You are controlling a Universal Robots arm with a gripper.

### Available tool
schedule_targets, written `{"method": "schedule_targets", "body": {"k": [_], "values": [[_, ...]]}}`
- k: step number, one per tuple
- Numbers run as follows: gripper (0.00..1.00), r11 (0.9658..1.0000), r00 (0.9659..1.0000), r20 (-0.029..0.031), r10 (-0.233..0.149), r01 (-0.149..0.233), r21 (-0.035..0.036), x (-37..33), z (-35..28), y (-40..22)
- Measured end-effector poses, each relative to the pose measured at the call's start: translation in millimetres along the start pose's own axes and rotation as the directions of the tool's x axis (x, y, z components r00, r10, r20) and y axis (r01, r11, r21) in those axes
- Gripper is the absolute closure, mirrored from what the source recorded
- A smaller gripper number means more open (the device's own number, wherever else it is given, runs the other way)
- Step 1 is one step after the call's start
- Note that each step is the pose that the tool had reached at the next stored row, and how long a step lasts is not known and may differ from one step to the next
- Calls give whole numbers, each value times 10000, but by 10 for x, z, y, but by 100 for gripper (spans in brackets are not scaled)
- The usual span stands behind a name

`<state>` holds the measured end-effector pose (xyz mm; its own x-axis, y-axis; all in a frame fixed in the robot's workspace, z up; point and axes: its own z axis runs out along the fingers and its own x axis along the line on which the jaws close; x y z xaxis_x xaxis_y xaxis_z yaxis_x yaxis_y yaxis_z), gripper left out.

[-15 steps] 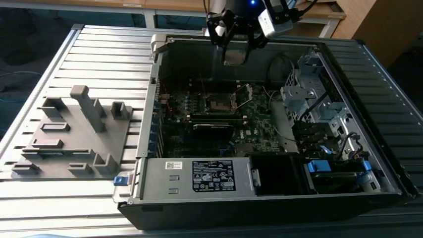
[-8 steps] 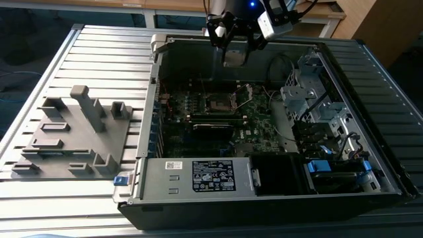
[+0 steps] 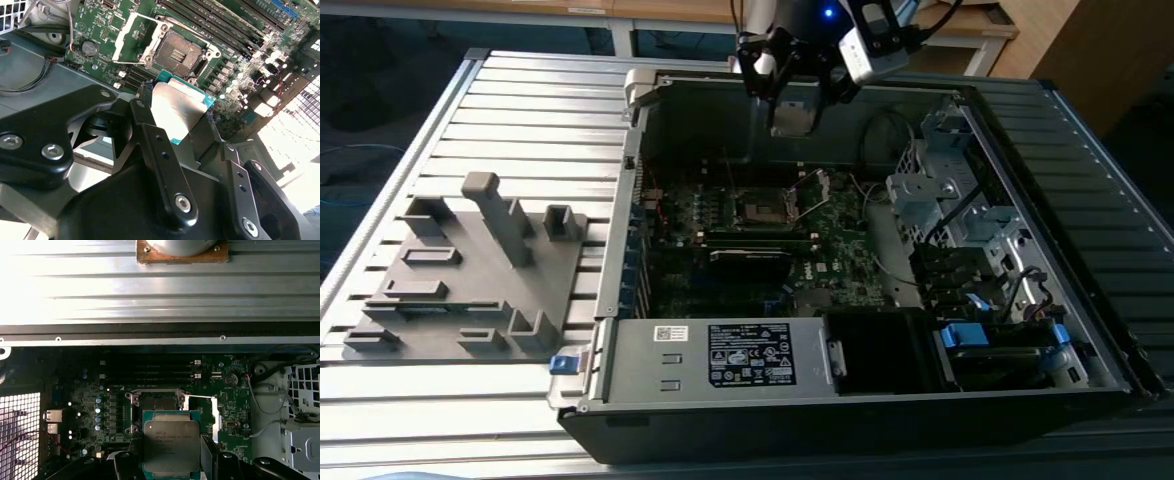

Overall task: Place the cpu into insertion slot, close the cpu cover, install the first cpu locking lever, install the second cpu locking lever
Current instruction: 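Place the cpu into insertion slot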

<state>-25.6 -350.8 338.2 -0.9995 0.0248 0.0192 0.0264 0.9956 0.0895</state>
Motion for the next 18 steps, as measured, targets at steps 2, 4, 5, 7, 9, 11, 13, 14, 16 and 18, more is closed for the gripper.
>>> {"method": "schedule_targets", "body": {"k": [2, 4, 5, 7, 9, 11, 13, 14, 16, 18], "values": [[46, 10000, 10000, -1, 0, 0, 1, 0, 12, -1], [46, 10000, 10000, -1, 0, 0, 2, -1, 22, -2], [46, 10000, 10000, -1, 0, 0, 3, -1, 26, -2], [46, 10000, 10000, -1, 0, 0, 3, -1, 32, -3], [46, 10000, 10000, -1, 0, 0, 3, -1, 36, -3], [46, 10000, 10000, 0, 0, 0, 2, -1, 43, -4], [46, 10000, 10000, -1, 0, 0, 5, -1, 49, -4], [46, 10000, 10000, -1, 0, 0, 5, -1, 51, -4], [46, 10000, 10000, -1, 0, 0, 4, -1, 55, -5], [46, 10000, 10000, -1, 0, 0, 4, -2, 81, -7]]}}
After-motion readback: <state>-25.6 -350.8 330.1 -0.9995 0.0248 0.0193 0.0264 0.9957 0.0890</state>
